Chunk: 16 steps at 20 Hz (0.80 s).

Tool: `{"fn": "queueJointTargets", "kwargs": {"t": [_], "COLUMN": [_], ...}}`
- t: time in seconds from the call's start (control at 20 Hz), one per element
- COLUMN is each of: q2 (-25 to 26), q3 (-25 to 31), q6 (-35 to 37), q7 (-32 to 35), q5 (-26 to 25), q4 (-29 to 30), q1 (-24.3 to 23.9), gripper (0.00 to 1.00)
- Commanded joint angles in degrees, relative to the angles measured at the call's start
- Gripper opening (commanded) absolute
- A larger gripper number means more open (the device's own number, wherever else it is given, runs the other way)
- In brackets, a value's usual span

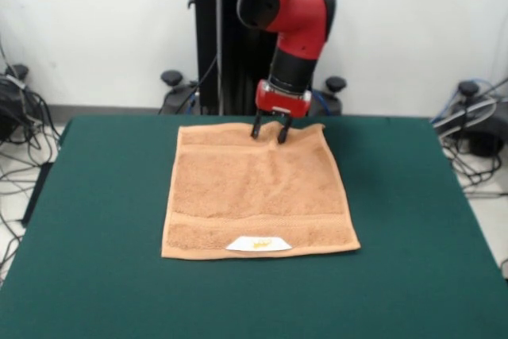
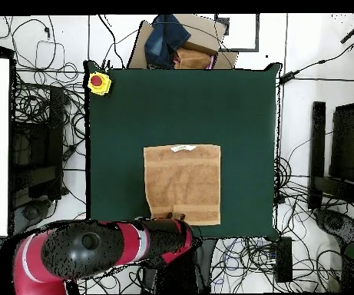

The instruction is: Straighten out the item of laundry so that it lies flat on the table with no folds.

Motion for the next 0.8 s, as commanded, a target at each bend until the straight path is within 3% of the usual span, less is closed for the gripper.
{"fn": "queueJointTargets", "kwargs": {"t": [0.05, 0.2, 0.3, 0.55, 0.8], "q2": [9.0, 9.0, 6.1, -13.7, -30.3], "q3": [10.1, 9.8, 10.1, 11.1, 15.6], "q6": [3.7, 0.9, -0.3, 4.5, 15.0], "q7": [5.3, 5.8, 6.4, 6.3, 3.9], "q5": [3.0, 3.4, 2.0, -8.0, -16.5], "q4": [-2.0, -1.5, 1.4, 16.1, 21.7], "q1": [0.8, 1.0, 1.0, -2.7, -12.9], "gripper": [1.00, 1.00, 1.00, 1.00, 1.00]}}
